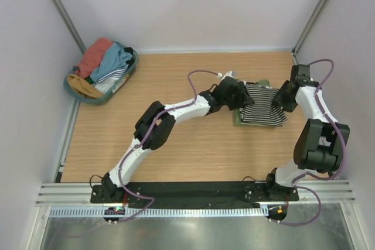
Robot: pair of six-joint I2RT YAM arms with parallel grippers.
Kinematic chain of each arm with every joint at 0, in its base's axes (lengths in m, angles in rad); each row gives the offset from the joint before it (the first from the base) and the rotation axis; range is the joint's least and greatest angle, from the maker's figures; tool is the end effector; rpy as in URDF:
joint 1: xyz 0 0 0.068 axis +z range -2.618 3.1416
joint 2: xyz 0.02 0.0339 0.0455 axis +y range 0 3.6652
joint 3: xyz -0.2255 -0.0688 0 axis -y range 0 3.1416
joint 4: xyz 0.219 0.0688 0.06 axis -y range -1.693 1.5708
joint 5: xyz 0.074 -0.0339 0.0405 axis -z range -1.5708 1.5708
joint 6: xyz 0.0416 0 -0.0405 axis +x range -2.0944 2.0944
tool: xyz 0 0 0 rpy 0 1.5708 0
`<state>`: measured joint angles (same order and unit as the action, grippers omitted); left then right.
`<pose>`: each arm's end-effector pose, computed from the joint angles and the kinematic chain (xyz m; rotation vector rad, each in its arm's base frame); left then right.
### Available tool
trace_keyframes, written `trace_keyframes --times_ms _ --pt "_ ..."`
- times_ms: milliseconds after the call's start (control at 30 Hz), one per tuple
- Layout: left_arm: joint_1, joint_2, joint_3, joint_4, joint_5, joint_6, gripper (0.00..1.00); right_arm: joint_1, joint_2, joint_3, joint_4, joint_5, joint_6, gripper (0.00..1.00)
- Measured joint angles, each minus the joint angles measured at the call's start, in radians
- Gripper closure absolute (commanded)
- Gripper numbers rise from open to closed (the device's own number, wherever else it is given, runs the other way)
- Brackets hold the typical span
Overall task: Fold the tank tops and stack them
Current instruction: Neatly place the folded tank top to the corner
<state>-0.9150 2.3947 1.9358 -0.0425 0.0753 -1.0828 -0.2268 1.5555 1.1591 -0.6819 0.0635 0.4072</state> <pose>0.3083 -0.4058 0.1680 -0.1443 2.3391 -1.2146 0.2882 -0.0692 0.2080 0.8447 2.5071 -0.0238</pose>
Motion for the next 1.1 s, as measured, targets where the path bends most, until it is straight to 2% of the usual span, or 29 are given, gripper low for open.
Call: trace_keyframes --times_ms 67,200,267,333,400,467,567,733,833,1033,1100 --pt "0.0 0.0 -0.022 -0.001 -0.012 -0.003 0.25 0.0 -0.006 0.0 0.005 0.02 0.003 0.41" --pt "0.003 -0.012 -0.052 -0.023 -0.051 0.021 0.24 0.0 -0.04 0.0 0.004 0.058 0.01 0.3" --pt "0.008 -0.019 -0.045 -0.031 -0.057 0.028 0.25 0.0 -0.064 0.0 0.006 0.07 0.011 0.3" --pt "0.015 -0.019 -0.019 -0.038 -0.057 0.036 0.25 0.0 -0.085 0.0 0.009 0.076 0.011 0.35" --pt "0.027 -0.019 0.015 -0.045 -0.057 0.041 0.25 0.0 -0.104 0.002 0.014 0.08 0.011 0.48" --pt "0.042 -0.019 0.052 -0.047 -0.057 0.043 0.25 0.0 -0.116 0.004 0.024 0.078 0.013 0.58" --pt "0.056 -0.019 0.103 -0.047 -0.058 0.044 0.22 0.0 -0.124 0.004 0.044 0.046 0.017 0.67" --pt "0.069 -0.006 0.195 -0.061 -0.058 0.043 0.35 0.0 -0.124 0.004 0.091 -0.068 0.035 0.79" --pt "0.066 0.027 0.272 -0.059 -0.047 0.036 0.38 0.0 -0.114 0.004 0.115 -0.124 0.053 0.84" --pt "0.054 0.108 0.314 -0.06 -0.021 0.007 0.49 -0.006 -0.053 -0.016 0.148 -0.134 0.083 0.91" --pt "0.049 0.139 0.314 -0.064 -0.018 0.0 0.59 -0.011 -0.051 -0.05 0.159 -0.121 0.093 0.93"
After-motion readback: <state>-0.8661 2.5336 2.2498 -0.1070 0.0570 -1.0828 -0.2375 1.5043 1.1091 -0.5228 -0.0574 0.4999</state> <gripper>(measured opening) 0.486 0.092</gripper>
